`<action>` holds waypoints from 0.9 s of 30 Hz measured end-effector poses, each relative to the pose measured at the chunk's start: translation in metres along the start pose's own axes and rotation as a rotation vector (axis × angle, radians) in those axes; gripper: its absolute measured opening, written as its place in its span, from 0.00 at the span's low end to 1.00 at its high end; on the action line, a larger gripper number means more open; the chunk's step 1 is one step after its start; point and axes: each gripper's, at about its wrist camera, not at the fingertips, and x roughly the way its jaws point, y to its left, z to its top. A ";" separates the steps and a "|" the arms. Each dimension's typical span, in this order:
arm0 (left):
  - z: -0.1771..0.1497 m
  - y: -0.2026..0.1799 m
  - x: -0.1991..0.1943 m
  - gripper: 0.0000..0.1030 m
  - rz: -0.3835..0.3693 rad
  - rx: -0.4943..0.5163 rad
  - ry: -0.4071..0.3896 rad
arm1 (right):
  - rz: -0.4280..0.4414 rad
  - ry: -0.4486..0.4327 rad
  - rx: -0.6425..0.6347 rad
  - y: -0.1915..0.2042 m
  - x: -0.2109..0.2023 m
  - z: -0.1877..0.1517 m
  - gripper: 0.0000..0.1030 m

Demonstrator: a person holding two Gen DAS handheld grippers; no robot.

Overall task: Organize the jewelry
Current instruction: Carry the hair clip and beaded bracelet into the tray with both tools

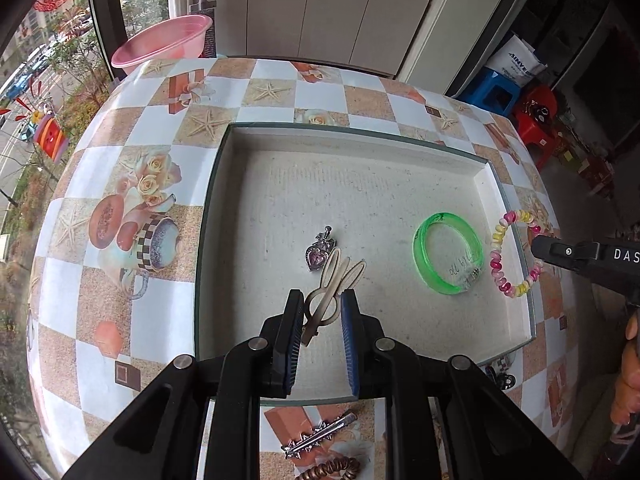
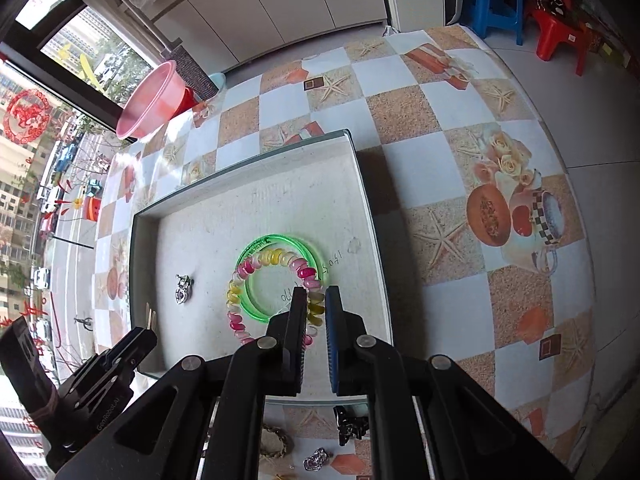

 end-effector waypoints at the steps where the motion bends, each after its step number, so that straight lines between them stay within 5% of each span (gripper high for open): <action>1: 0.001 -0.001 0.004 0.31 0.007 0.004 0.003 | 0.002 -0.002 0.003 -0.001 0.004 0.005 0.09; 11: 0.004 -0.011 0.040 0.31 0.072 0.039 0.049 | 0.015 0.001 0.047 -0.003 0.041 0.042 0.09; 27: 0.002 -0.021 0.050 0.31 0.129 0.117 0.043 | 0.005 0.062 0.050 -0.009 0.074 0.045 0.10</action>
